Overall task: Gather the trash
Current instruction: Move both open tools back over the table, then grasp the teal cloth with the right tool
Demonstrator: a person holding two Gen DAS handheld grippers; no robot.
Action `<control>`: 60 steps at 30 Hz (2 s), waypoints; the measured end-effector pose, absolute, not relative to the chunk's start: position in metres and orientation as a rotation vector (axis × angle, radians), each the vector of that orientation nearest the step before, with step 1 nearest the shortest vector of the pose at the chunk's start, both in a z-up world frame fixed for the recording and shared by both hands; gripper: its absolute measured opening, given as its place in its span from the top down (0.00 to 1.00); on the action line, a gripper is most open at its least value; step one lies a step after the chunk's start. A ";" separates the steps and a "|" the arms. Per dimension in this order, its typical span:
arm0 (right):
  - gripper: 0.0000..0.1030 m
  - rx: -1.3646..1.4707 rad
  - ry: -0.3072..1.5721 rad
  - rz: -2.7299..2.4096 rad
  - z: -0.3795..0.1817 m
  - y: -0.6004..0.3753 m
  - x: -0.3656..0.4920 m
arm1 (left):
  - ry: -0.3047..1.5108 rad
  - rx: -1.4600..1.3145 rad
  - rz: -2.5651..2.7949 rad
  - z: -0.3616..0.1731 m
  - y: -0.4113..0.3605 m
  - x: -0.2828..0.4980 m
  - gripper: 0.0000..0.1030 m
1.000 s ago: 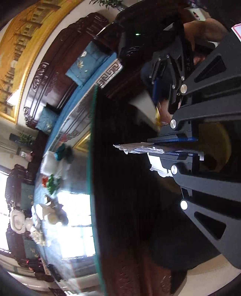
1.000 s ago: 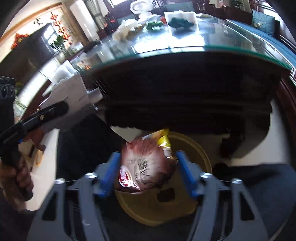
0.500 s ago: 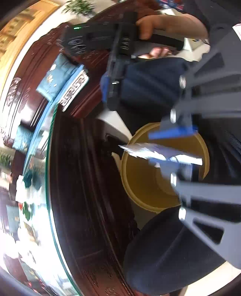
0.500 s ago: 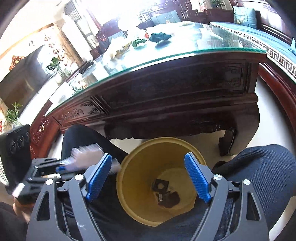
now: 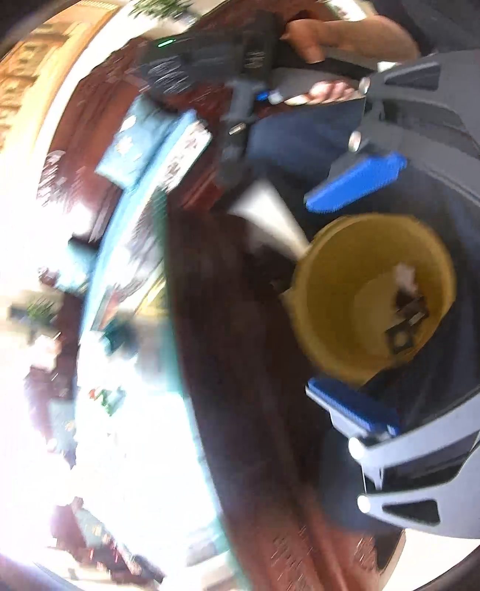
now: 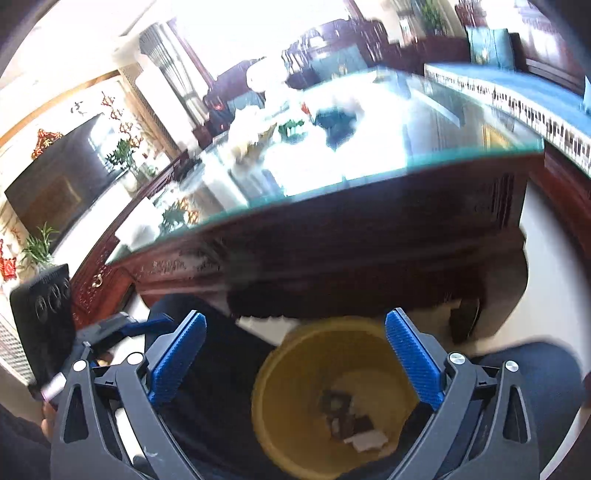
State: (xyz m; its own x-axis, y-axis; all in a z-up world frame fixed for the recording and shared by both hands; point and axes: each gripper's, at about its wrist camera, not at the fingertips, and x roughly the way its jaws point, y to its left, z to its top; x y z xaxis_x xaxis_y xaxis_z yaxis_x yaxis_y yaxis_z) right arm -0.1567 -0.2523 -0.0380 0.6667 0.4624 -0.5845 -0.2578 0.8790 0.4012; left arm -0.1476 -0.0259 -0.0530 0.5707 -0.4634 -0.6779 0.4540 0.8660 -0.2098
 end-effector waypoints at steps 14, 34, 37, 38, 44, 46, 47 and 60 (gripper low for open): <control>0.08 0.220 0.735 0.305 0.012 -0.235 -0.021 | 0.643 -0.131 -0.142 0.004 0.042 0.001 0.04; 0.10 0.062 0.881 0.161 -0.016 -0.194 0.145 | 0.699 -0.114 -0.129 -0.021 0.038 0.117 0.04; 0.12 0.075 0.886 0.156 -0.019 -0.195 0.151 | 0.705 -0.118 -0.175 -0.022 0.027 0.123 0.04; 0.13 0.077 0.888 0.154 -0.019 -0.195 0.152 | 0.707 -0.118 -0.192 -0.023 0.023 0.126 0.04; 0.14 0.082 0.916 0.145 -0.026 -0.198 0.159 | 0.709 -0.109 -0.240 -0.024 0.001 0.137 0.04; 0.17 0.078 0.926 0.145 -0.028 -0.199 0.161 | 0.710 -0.105 -0.245 -0.024 -0.004 0.140 0.04; 0.20 0.067 0.917 0.141 -0.028 -0.198 0.160 | 0.710 -0.103 -0.248 -0.024 -0.006 0.140 0.04; 0.52 0.048 0.903 0.192 -0.027 -0.211 0.155 | 0.755 -0.077 -0.268 -0.026 -0.033 0.152 0.04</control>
